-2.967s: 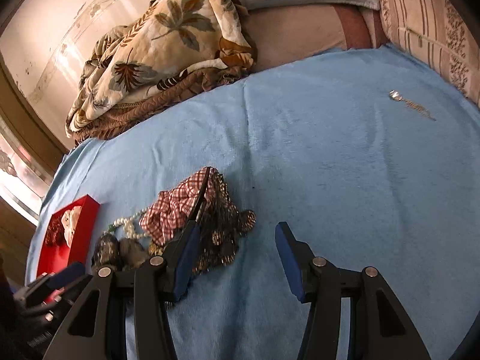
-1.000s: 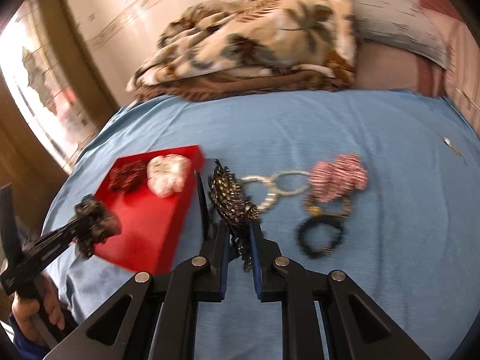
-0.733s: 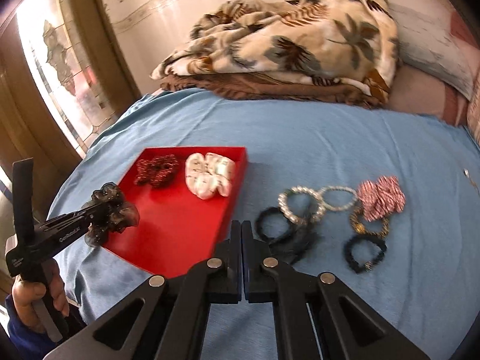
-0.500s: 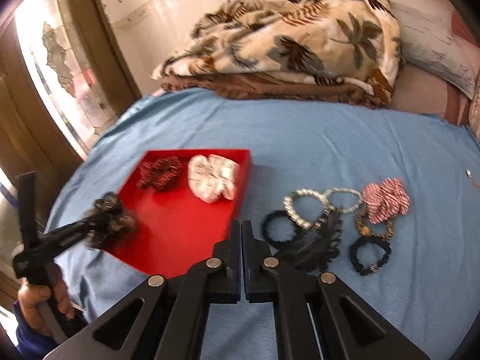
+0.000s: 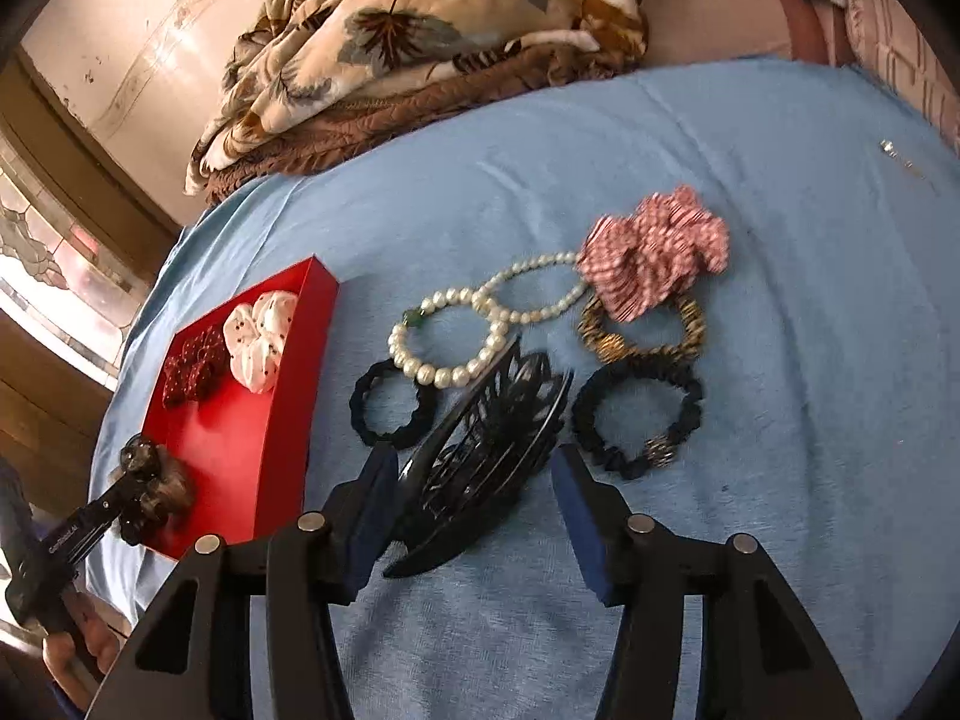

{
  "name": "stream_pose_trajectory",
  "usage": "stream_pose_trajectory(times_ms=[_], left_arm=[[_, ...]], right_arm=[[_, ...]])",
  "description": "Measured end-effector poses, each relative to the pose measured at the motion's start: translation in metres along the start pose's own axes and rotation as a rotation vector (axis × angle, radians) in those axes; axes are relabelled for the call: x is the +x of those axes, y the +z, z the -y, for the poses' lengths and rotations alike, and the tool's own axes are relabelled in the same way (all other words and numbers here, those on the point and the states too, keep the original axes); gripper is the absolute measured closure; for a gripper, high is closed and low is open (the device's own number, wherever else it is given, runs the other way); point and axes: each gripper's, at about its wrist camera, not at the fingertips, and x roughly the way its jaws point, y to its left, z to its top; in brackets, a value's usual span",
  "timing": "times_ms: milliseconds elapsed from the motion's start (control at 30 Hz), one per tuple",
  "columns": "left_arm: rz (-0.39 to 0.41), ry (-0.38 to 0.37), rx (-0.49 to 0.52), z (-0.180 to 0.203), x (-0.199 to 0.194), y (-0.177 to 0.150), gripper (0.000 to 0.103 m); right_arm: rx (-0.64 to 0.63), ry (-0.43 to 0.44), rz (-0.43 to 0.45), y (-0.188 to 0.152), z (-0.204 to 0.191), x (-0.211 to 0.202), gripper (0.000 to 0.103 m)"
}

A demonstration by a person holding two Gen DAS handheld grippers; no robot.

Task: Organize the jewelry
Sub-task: 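Lower the grey scrunchie into the red tray and open the left tool while the right tool carries the clip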

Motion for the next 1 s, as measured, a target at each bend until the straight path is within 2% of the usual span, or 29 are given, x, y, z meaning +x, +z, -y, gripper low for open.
stream_pose_trajectory(times_ms=[33, 100, 133, 267, 467, 567, 733, 900, 1000], left_arm=[[-0.002, -0.003, 0.007, 0.002, 0.001, -0.001, 0.094], [-0.011, -0.007, 0.022, 0.008, 0.005, -0.002, 0.094], [-0.013, -0.006, 0.025, 0.009, 0.006, -0.003, 0.094], [-0.013, 0.004, 0.030, 0.013, 0.008, -0.004, 0.094], [-0.007, 0.000, 0.012, 0.010, 0.006, -0.002, 0.094], [-0.005, 0.028, 0.007, 0.006, 0.002, -0.002, 0.094], [0.007, 0.062, -0.005, -0.003, -0.006, -0.001, 0.094], [-0.005, 0.083, -0.027, -0.011, -0.005, -0.001, 0.094], [0.001, 0.089, -0.031, -0.013, -0.006, 0.000, 0.094]], right_arm=[[-0.017, -0.011, -0.009, -0.001, -0.004, 0.004, 0.046], [-0.029, -0.018, -0.015, -0.002, -0.006, 0.010, 0.071], [-0.022, 0.015, -0.015, -0.002, -0.006, 0.011, 0.083], [-0.055, 0.025, 0.017, -0.001, -0.015, 0.001, 0.095], [-0.123, 0.019, 0.069, -0.002, -0.033, -0.017, 0.099], [-0.148, 0.031, 0.098, 0.001, -0.044, -0.031, 0.099], [-0.226, 0.113, 0.116, 0.007, -0.087, -0.052, 0.099], [-0.295, 0.187, 0.041, 0.009, -0.135, -0.035, 0.099], [-0.343, 0.168, -0.010, 0.004, -0.161, -0.010, 0.099]])
